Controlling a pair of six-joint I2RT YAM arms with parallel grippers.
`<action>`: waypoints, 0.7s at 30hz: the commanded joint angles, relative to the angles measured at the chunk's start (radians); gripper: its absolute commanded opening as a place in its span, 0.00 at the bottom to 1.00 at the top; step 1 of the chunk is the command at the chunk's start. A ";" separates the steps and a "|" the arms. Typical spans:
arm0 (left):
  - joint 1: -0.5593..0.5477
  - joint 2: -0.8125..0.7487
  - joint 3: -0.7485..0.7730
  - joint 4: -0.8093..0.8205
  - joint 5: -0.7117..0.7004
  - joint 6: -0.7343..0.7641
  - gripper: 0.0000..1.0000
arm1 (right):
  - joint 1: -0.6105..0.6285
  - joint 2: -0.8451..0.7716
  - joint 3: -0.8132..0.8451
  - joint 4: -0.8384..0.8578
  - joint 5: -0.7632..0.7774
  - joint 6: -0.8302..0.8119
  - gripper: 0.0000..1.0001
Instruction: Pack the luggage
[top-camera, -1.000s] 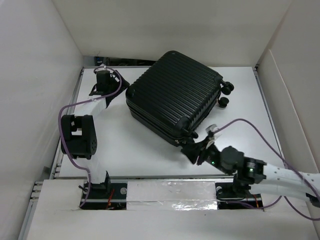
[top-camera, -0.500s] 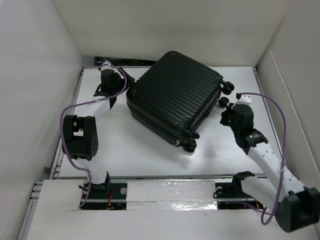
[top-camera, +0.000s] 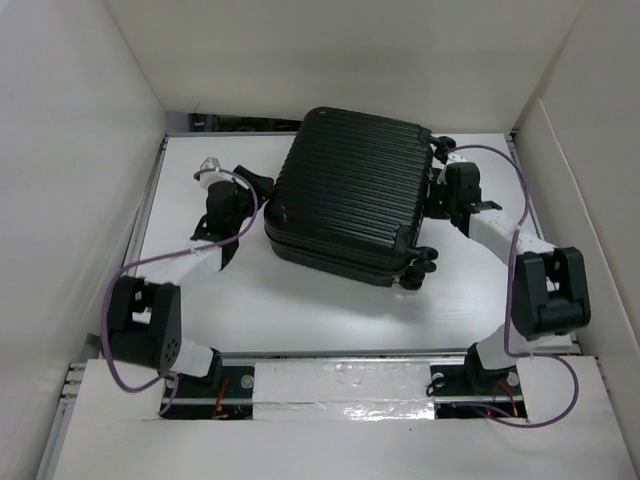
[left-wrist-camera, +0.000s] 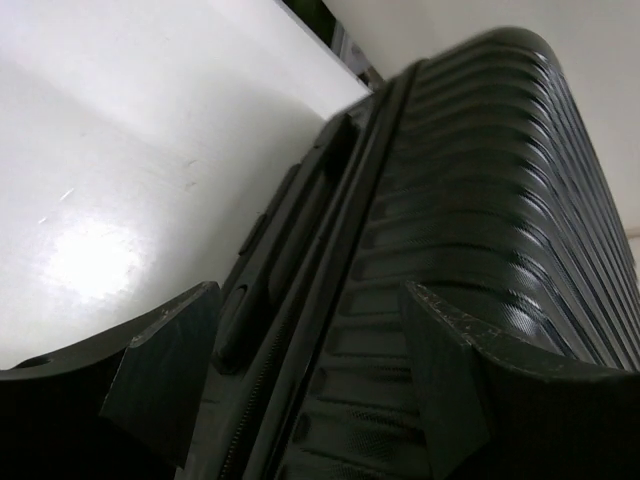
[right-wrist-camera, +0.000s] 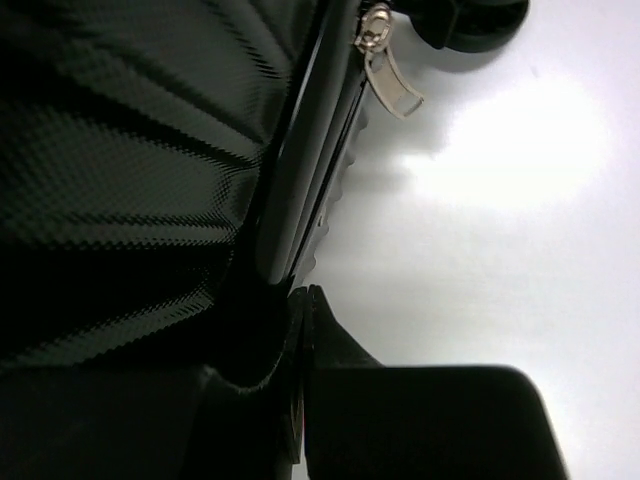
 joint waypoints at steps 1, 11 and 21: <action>-0.073 -0.088 -0.145 0.003 0.058 -0.001 0.69 | 0.067 0.082 0.196 0.152 -0.271 -0.037 0.00; -0.124 -0.398 -0.326 0.017 -0.026 -0.054 0.68 | 0.067 0.290 0.489 0.017 -0.383 -0.053 0.09; -0.133 -0.644 -0.371 -0.061 -0.212 -0.075 0.68 | -0.106 -0.055 0.275 0.045 -0.381 -0.045 0.61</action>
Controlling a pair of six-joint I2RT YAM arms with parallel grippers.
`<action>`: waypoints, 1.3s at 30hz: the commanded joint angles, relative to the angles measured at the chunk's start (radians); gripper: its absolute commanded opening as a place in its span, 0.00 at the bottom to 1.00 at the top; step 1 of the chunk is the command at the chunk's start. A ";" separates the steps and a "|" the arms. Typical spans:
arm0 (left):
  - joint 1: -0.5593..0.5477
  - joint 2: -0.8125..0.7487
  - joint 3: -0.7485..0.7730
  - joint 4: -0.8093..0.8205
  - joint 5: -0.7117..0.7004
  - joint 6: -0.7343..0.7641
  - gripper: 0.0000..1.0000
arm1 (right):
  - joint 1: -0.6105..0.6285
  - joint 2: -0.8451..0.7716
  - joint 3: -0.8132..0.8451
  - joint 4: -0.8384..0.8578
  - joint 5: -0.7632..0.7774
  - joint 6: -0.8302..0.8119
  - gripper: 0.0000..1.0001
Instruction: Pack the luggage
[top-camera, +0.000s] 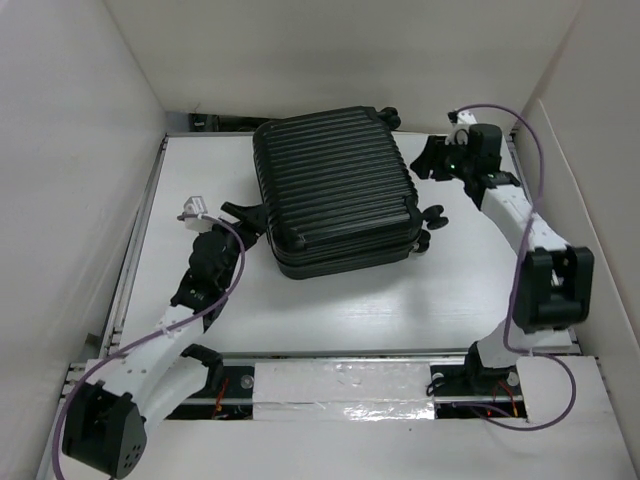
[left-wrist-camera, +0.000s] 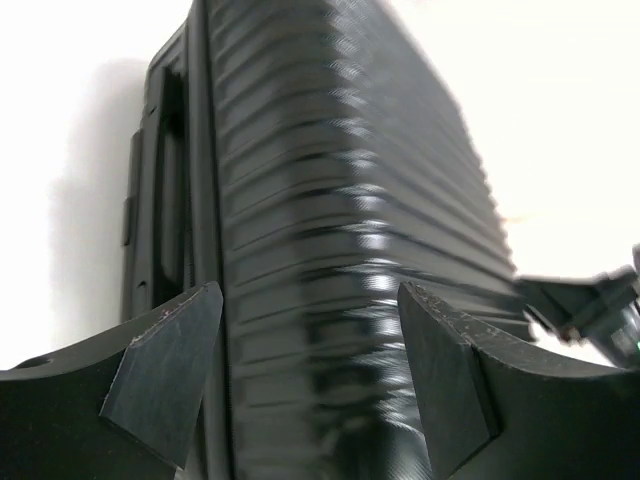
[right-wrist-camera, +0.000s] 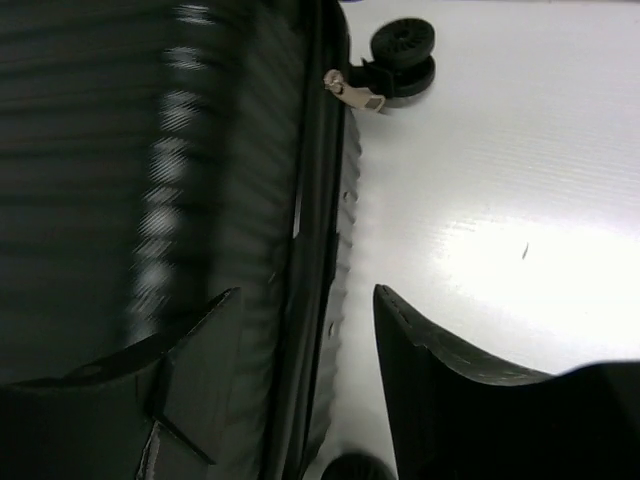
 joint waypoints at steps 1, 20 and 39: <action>-0.005 -0.067 -0.045 0.006 -0.065 -0.024 0.67 | -0.052 -0.218 -0.113 0.082 -0.070 0.037 0.61; 0.111 0.132 -0.123 0.147 0.260 0.000 0.43 | 0.086 -0.926 -1.078 0.548 0.027 0.097 0.28; 0.111 0.109 -0.167 0.176 0.297 0.003 0.42 | 0.058 -0.627 -1.024 0.766 -0.116 0.017 0.41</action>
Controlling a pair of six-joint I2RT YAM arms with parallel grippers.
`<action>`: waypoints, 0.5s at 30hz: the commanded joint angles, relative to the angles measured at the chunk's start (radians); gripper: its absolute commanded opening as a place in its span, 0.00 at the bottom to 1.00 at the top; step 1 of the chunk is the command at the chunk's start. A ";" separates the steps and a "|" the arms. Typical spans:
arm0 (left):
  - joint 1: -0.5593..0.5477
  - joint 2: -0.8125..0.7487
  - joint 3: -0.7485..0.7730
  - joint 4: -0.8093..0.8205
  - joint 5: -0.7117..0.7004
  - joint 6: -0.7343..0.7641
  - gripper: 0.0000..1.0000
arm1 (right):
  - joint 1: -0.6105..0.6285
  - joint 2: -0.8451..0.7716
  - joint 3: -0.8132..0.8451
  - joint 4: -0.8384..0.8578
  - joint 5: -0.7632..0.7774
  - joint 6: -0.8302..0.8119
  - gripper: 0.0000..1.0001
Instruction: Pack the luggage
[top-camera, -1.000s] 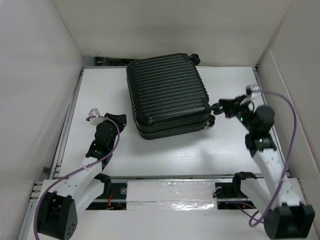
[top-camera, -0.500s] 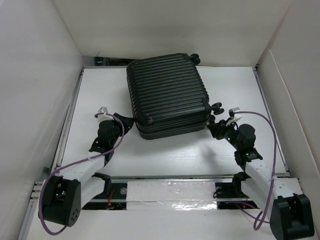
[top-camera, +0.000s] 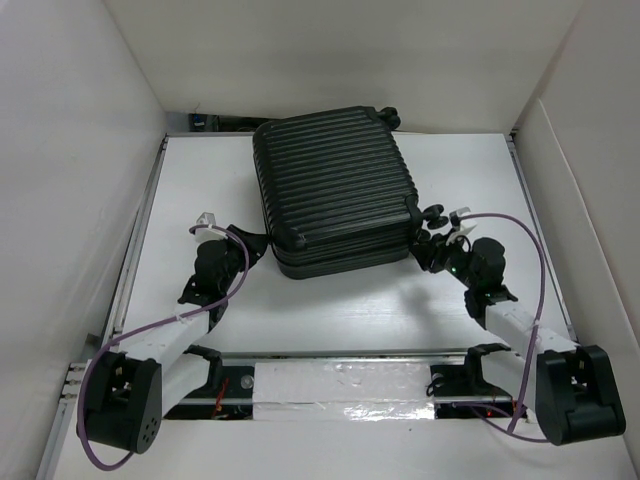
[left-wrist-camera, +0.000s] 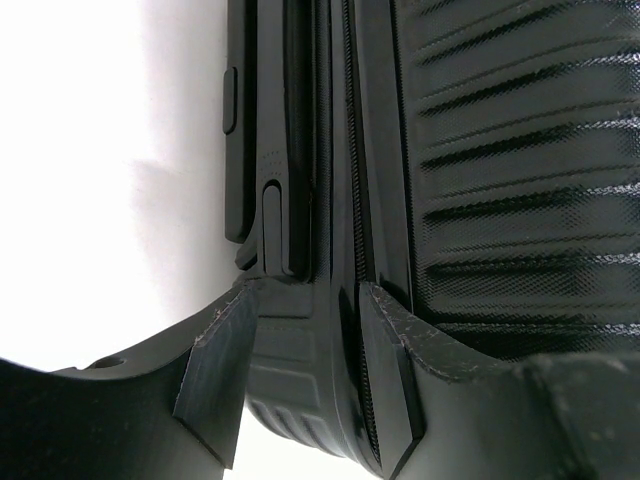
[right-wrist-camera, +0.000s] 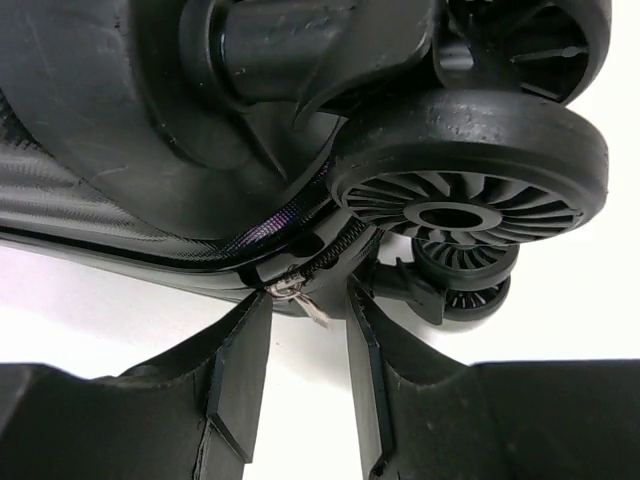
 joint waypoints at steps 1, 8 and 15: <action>-0.003 -0.027 -0.005 0.079 0.051 0.006 0.42 | -0.003 0.030 0.037 0.145 -0.046 -0.035 0.39; -0.003 -0.009 -0.014 0.136 0.113 -0.016 0.41 | 0.045 0.086 0.050 0.177 -0.060 -0.024 0.11; -0.019 0.034 -0.016 0.225 0.159 -0.042 0.41 | 0.198 0.005 0.055 0.051 0.139 -0.006 0.00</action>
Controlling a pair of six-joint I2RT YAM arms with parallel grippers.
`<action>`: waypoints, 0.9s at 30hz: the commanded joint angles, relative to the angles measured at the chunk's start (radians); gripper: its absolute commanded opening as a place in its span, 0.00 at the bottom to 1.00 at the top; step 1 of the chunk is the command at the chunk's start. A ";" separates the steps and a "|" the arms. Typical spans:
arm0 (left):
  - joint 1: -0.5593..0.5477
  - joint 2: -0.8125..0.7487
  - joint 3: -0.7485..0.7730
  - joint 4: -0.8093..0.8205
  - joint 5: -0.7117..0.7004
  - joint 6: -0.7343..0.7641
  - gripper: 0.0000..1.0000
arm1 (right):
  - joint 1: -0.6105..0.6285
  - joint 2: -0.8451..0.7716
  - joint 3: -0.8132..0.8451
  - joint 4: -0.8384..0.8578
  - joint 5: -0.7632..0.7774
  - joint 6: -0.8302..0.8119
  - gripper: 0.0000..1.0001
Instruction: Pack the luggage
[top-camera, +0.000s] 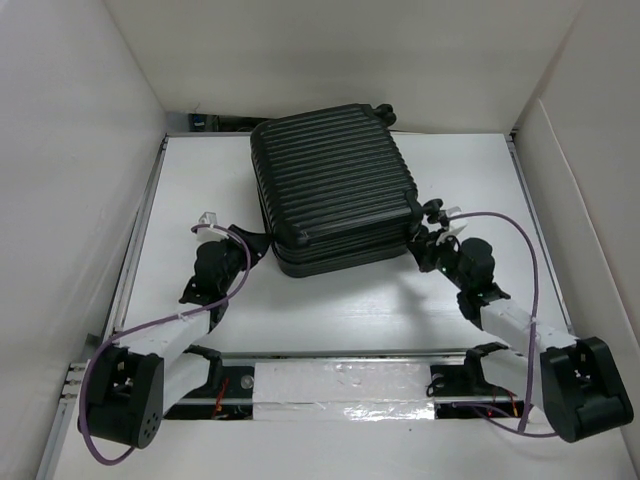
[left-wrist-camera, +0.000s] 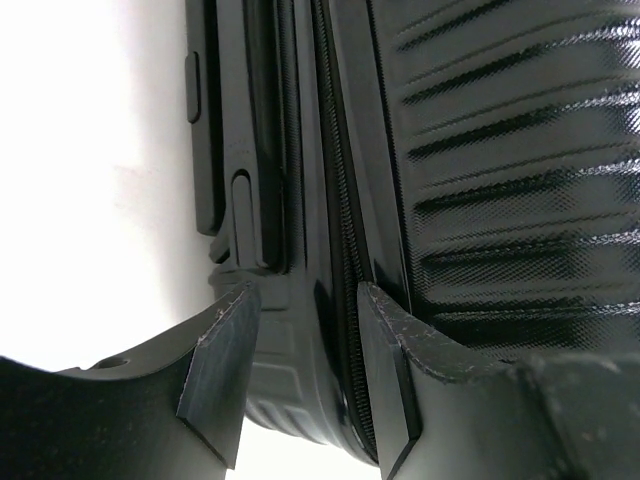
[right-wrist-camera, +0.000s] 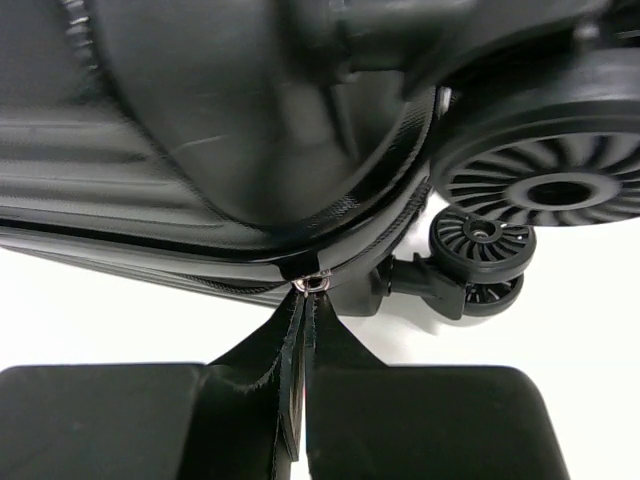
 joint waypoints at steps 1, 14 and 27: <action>-0.066 0.019 0.006 0.155 0.087 -0.029 0.41 | 0.168 -0.048 0.042 0.000 0.085 0.025 0.00; -0.299 0.102 0.080 0.178 -0.074 -0.038 0.41 | 0.787 0.134 0.222 -0.103 0.581 0.149 0.00; -0.494 0.193 0.248 0.047 -0.076 0.065 0.43 | 1.081 0.315 0.377 -0.091 0.579 0.186 0.00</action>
